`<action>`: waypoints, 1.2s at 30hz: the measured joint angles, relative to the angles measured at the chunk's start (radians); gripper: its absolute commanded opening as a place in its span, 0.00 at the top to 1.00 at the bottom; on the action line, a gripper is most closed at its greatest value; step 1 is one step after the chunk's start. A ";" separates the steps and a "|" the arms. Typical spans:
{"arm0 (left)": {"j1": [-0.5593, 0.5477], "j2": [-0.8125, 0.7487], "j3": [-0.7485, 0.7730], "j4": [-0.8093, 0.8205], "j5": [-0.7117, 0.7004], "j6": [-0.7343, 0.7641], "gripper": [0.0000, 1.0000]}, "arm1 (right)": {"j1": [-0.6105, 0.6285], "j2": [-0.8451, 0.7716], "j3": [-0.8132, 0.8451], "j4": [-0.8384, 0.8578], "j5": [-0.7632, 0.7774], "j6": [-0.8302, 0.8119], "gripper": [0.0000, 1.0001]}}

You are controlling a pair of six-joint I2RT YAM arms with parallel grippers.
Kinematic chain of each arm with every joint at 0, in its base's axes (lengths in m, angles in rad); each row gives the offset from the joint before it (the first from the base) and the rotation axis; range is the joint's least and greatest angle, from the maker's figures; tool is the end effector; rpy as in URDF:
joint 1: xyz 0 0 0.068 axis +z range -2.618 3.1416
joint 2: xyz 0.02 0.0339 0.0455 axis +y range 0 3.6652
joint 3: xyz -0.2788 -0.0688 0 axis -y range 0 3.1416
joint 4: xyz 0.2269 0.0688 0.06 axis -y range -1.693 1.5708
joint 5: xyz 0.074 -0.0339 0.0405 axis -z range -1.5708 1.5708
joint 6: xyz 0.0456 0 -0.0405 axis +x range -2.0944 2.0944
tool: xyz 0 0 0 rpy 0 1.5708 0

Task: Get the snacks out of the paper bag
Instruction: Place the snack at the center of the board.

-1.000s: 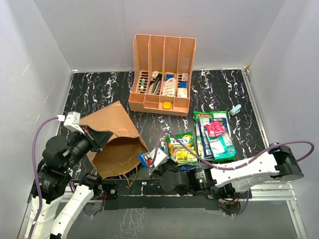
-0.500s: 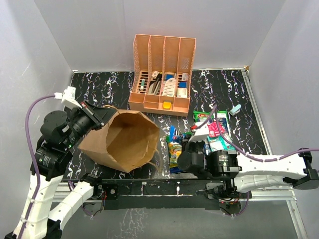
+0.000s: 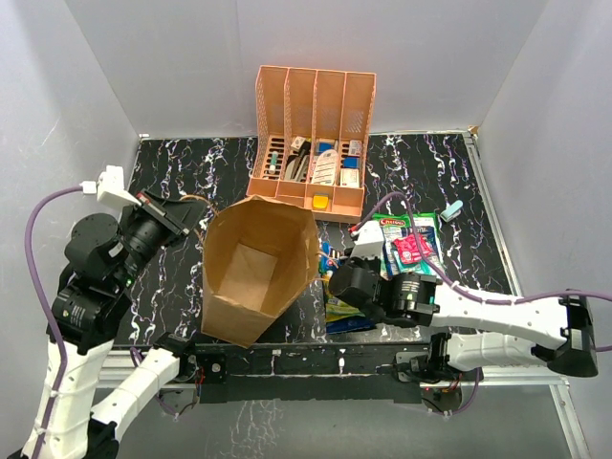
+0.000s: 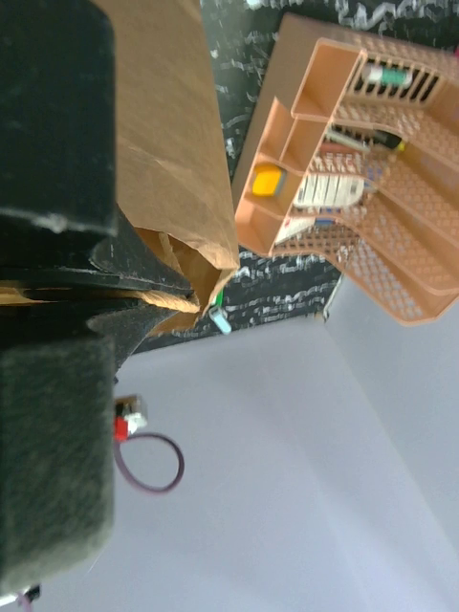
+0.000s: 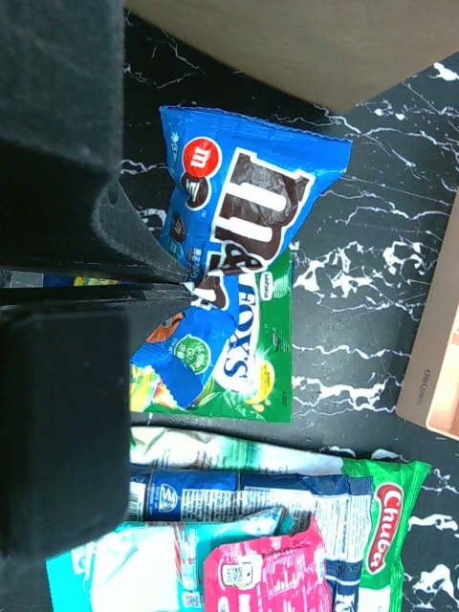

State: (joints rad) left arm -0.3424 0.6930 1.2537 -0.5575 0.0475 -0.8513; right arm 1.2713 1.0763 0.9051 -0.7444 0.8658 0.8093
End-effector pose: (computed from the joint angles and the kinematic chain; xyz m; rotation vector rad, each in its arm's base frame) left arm 0.0796 -0.0307 0.4635 -0.3778 1.6090 -0.9641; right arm 0.0876 0.1661 0.2973 -0.1588 2.1069 0.1238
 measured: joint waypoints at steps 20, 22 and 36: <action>0.000 -0.208 -0.117 -0.213 -0.268 0.101 0.71 | -0.250 0.123 -0.019 0.000 -0.351 -0.064 0.93; 0.000 -0.205 -0.109 -0.206 -0.268 0.122 0.66 | -0.258 0.132 -0.019 -0.026 -0.378 -0.071 0.93; -0.005 -0.210 -0.077 -0.206 -0.270 0.219 0.25 | -0.385 0.176 -0.073 -0.028 -0.472 -0.136 0.88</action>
State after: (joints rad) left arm -0.3470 0.4828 1.1767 -0.7639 -0.2222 -0.6319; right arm 0.8864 1.2526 0.8318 -0.7727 0.3943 0.6731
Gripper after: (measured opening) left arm 0.724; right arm 0.106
